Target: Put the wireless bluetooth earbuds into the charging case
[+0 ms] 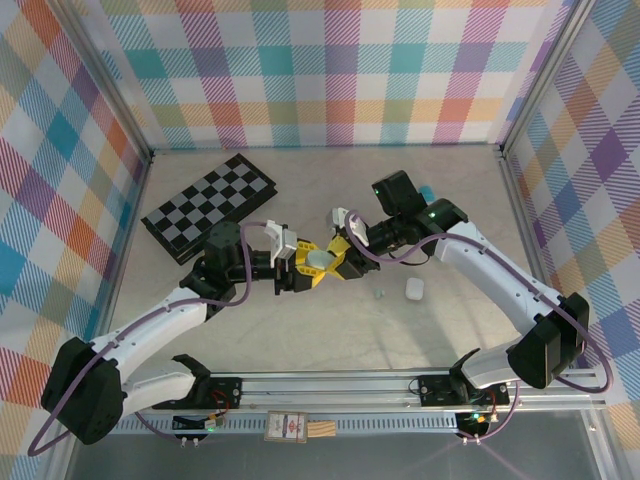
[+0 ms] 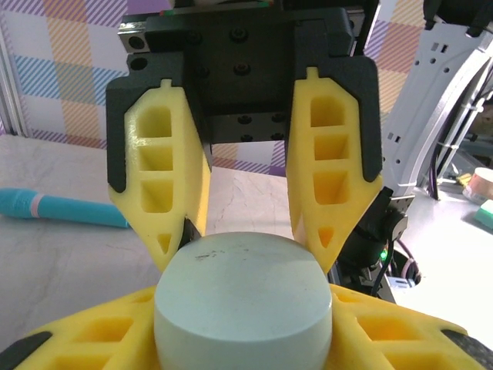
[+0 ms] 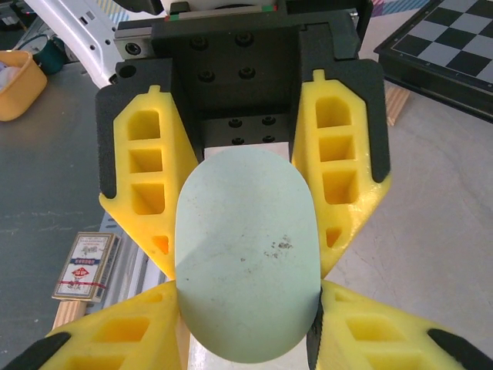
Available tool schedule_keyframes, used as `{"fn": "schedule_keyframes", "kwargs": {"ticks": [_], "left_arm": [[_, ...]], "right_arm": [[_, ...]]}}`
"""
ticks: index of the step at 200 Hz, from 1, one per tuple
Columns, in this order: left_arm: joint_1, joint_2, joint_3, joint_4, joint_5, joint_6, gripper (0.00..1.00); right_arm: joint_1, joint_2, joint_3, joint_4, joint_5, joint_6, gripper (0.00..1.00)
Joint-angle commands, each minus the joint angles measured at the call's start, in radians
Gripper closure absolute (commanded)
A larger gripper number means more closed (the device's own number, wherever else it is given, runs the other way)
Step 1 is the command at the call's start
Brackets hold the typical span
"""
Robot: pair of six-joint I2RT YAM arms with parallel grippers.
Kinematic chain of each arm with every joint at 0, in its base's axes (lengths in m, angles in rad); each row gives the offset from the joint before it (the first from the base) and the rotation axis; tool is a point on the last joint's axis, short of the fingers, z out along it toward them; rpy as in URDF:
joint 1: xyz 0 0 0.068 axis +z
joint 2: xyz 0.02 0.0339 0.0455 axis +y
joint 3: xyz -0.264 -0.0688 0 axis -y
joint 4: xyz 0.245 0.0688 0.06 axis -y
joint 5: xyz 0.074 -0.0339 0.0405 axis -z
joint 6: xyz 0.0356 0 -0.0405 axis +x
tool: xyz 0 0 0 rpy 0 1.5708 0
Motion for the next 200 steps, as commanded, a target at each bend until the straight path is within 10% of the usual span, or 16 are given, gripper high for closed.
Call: {"fn": "schedule_keyframes", "kwargs": {"ticks": [1,200], "left_arm": [[-0.004,0.011,0.029,0.053,0.014,-0.024,0.56],[-0.004,0.006,0.011,0.07,0.009,-0.011,0.4]], "right_arm": [[-0.003,-0.021,-0.016,0.024,-0.019,0.008,0.61],[-0.011,-0.055,-0.035,0.058,-0.012,0.037,0.64]]}}
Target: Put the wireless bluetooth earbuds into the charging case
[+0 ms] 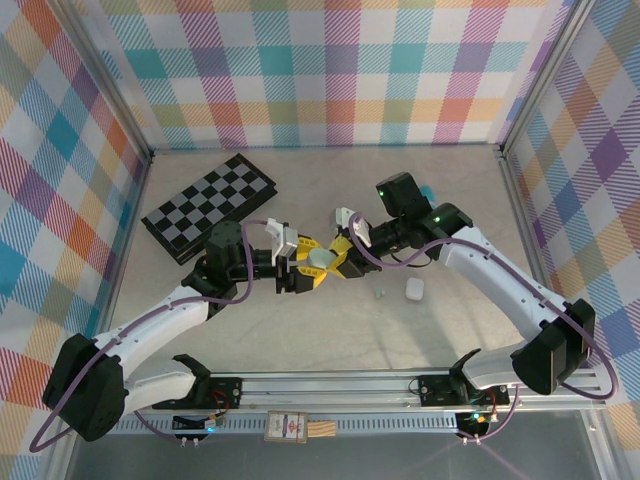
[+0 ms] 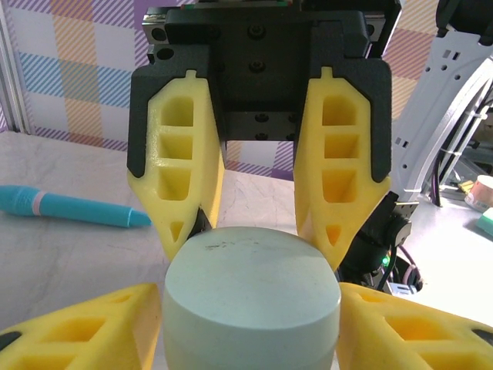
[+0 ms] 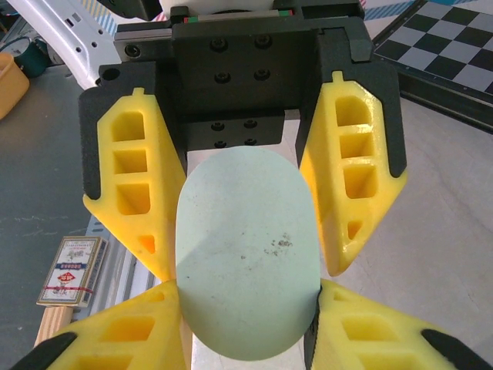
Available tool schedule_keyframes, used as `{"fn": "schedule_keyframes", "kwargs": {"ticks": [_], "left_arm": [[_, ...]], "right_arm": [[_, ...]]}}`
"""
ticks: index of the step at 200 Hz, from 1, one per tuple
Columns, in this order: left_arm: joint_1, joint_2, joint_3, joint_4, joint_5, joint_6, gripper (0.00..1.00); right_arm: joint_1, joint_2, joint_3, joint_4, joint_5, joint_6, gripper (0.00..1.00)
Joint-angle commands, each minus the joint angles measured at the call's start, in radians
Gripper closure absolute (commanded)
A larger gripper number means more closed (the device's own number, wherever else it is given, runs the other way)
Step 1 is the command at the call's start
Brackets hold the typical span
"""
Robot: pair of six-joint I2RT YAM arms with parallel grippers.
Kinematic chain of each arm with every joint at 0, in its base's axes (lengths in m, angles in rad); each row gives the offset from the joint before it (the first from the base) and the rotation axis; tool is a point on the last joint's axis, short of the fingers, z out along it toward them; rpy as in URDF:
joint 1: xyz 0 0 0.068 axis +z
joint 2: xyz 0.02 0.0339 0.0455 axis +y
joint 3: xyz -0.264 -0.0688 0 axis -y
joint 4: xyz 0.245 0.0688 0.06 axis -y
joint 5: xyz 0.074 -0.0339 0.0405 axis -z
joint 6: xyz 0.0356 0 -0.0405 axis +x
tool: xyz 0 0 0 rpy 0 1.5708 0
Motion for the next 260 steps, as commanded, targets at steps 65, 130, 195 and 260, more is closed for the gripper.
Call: {"fn": "schedule_keyframes", "kwargs": {"ticks": [65,130,195,260], "left_arm": [[-0.004,-0.002,0.014,0.043,0.02,0.005,0.46],[-0.004,-0.004,0.009,0.036,0.02,0.013,0.43],[-0.004,-0.01,0.004,0.04,0.024,0.028,0.41],[-0.004,-0.007,0.009,0.038,0.032,0.022,0.53]], "right_arm": [[-0.009,-0.018,0.002,0.01,-0.04,0.008,0.64],[-0.011,-0.025,0.005,0.005,-0.047,0.018,0.64],[-0.012,-0.034,0.002,0.013,-0.04,0.028,0.64],[-0.014,-0.024,0.005,-0.003,-0.049,0.02,0.64]]}}
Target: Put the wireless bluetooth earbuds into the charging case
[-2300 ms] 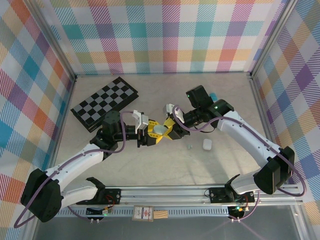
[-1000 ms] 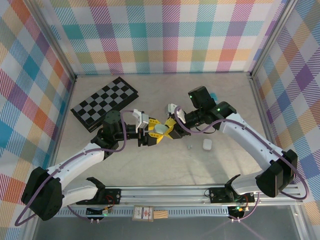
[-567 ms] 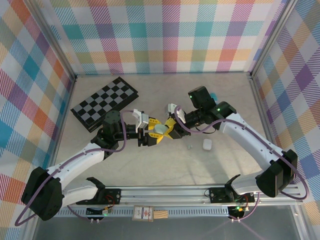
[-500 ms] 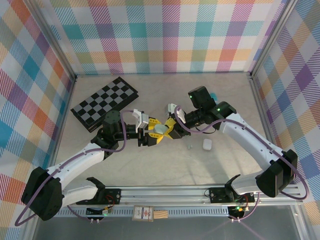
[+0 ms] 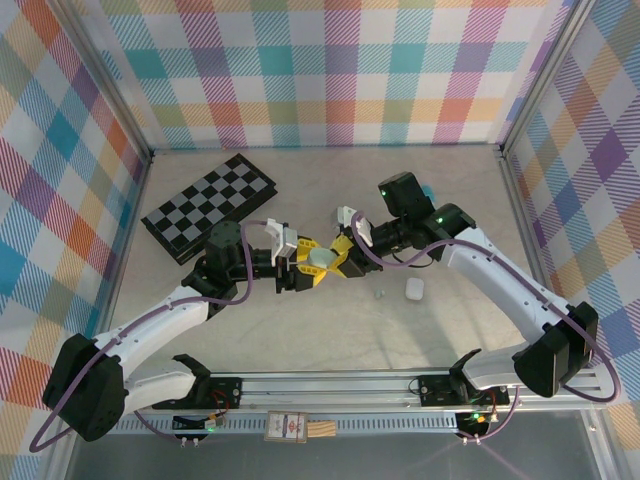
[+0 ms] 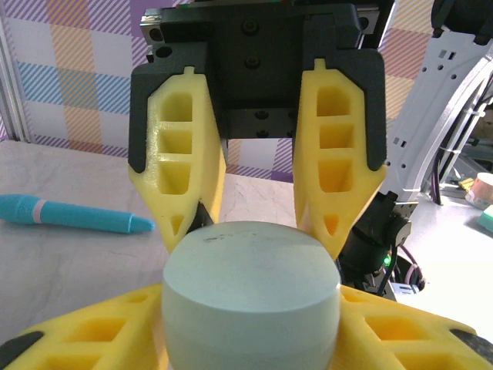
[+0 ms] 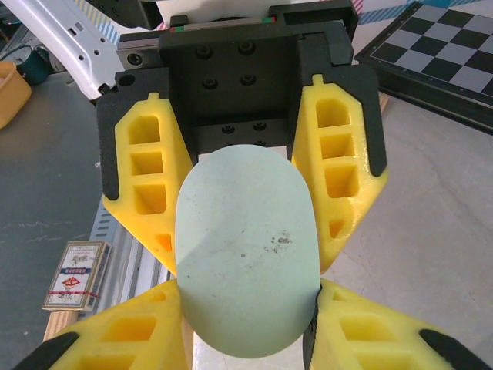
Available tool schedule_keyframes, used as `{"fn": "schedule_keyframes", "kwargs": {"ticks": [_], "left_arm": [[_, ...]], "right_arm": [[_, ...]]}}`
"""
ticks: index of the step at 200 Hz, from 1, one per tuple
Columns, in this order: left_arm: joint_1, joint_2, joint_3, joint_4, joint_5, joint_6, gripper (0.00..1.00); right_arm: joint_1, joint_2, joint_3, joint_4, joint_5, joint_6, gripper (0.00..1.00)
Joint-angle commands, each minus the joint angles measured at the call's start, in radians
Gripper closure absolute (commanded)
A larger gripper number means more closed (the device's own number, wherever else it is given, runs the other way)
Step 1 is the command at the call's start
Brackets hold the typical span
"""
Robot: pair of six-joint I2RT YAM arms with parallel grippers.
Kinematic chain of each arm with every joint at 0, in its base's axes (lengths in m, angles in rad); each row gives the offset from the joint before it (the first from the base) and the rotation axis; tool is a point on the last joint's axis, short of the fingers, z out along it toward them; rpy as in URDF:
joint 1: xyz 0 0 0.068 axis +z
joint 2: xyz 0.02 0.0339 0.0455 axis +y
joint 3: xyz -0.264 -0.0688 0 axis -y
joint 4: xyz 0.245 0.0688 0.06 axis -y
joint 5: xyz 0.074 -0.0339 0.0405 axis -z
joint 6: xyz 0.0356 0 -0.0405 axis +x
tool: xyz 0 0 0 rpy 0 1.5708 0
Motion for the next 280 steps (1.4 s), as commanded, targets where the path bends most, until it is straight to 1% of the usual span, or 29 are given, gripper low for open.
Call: {"fn": "schedule_keyframes", "kwargs": {"ticks": [1,16,51,74,83,100,122,129,142,161,179,203,232,255,280], "left_arm": [[-0.004,-0.007,0.009,0.024,0.024,0.015,0.53],[-0.004,-0.007,0.013,0.021,0.031,0.015,0.57],[-0.004,-0.007,0.016,0.02,0.036,0.015,0.6],[-0.004,-0.006,0.019,0.02,0.035,0.013,0.49],[-0.004,-0.004,0.019,0.022,0.033,0.013,0.46],[-0.004,-0.002,0.021,0.022,0.034,0.013,0.46],[-0.004,0.002,0.023,0.02,0.039,0.011,0.49],[-0.004,0.002,0.026,0.021,0.04,0.01,0.49],[-0.004,0.004,0.027,0.021,0.041,0.008,0.43],[-0.004,0.002,0.027,0.023,0.039,0.006,0.43],[-0.004,0.004,0.028,0.023,0.039,0.007,0.44],[-0.004,0.009,0.029,0.025,0.044,0.003,0.48],[-0.004,0.01,0.029,0.024,0.046,0.003,0.54],[-0.004,0.008,0.024,0.027,0.045,0.006,0.65],[-0.004,0.005,0.021,0.031,0.047,0.01,0.67]], "right_arm": [[-0.008,-0.009,0.005,-0.002,-0.046,-0.002,0.64],[-0.008,-0.001,0.006,-0.004,-0.042,-0.003,0.64],[-0.008,0.003,0.009,0.0,-0.034,-0.003,0.64],[-0.007,0.005,0.01,0.0,-0.034,-0.003,0.64],[-0.008,0.005,0.01,0.0,-0.032,-0.003,0.64],[-0.008,0.004,0.012,0.003,-0.032,-0.004,0.64],[-0.007,0.007,0.011,0.0,-0.035,-0.007,0.64],[-0.007,0.008,0.012,-0.001,-0.035,-0.007,0.64],[-0.007,0.013,0.013,-0.005,-0.034,-0.009,0.64],[-0.008,0.013,0.014,-0.003,-0.031,-0.01,0.64],[-0.008,0.013,0.014,-0.005,-0.035,-0.01,0.64],[-0.008,0.014,0.016,-0.007,-0.034,-0.013,0.64],[-0.008,0.011,0.014,-0.007,-0.032,-0.012,0.64],[-0.008,0.007,0.014,-0.007,-0.032,-0.011,0.64],[-0.008,0.004,0.013,-0.001,-0.016,-0.002,0.62]]}}
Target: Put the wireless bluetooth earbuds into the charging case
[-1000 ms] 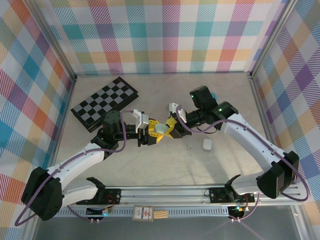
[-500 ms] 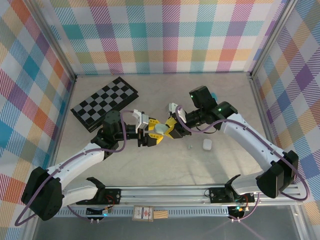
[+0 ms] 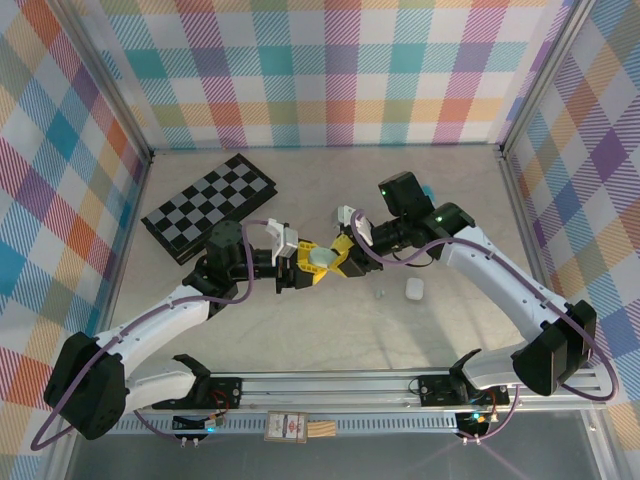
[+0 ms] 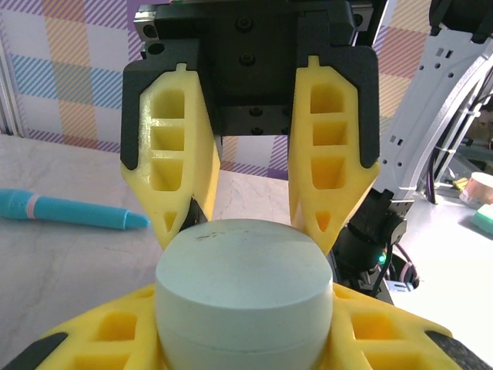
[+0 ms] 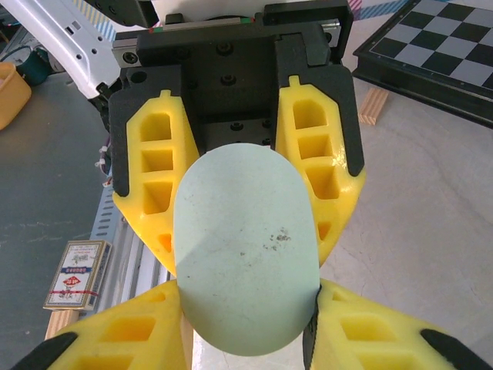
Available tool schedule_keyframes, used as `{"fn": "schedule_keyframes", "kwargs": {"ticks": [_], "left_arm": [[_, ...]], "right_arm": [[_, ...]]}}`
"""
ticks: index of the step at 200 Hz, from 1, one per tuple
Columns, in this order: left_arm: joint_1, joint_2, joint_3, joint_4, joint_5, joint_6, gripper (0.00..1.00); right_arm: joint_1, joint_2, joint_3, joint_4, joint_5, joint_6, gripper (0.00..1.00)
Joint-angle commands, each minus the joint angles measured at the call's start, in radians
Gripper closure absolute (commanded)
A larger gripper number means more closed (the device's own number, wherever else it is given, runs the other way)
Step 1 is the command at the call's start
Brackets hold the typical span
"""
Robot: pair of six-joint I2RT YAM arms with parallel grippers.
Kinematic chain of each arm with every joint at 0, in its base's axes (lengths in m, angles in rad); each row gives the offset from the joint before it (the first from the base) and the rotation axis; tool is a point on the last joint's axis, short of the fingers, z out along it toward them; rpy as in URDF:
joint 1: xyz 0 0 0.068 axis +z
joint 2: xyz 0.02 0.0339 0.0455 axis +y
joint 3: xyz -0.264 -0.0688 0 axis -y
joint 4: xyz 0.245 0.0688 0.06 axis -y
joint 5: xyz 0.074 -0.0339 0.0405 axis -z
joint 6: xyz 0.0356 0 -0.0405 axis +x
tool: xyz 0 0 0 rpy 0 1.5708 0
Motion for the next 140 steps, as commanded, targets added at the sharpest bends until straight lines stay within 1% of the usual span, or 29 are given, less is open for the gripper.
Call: {"fn": "schedule_keyframes", "kwargs": {"ticks": [1,14,27,46,73,108,140], "left_arm": [[-0.004,-0.005,0.021,0.031,0.037,0.016,0.67],[-0.004,-0.006,0.021,0.025,0.039,0.022,0.67],[-0.004,-0.007,0.019,0.017,0.039,0.031,0.67],[-0.004,-0.011,0.015,0.007,0.039,0.042,0.67],[-0.004,-0.016,0.009,0.006,0.034,0.049,0.67],[-0.004,-0.02,0.002,0.008,0.032,0.053,0.67],[-0.004,-0.02,-0.004,0.02,0.035,0.053,0.67]], "right_arm": [[-0.002,-0.007,0.014,0.005,-0.012,-0.001,0.62],[-0.002,-0.011,0.01,0.02,0.002,0.015,0.58],[-0.003,-0.021,0.003,0.047,0.028,0.036,0.49],[-0.005,-0.037,-0.01,0.087,0.062,0.065,0.43],[-0.018,-0.052,-0.016,0.115,0.094,0.099,0.38],[-0.031,-0.08,-0.042,0.153,0.095,0.123,0.32],[-0.045,-0.099,-0.059,0.216,0.136,0.191,0.25]]}}
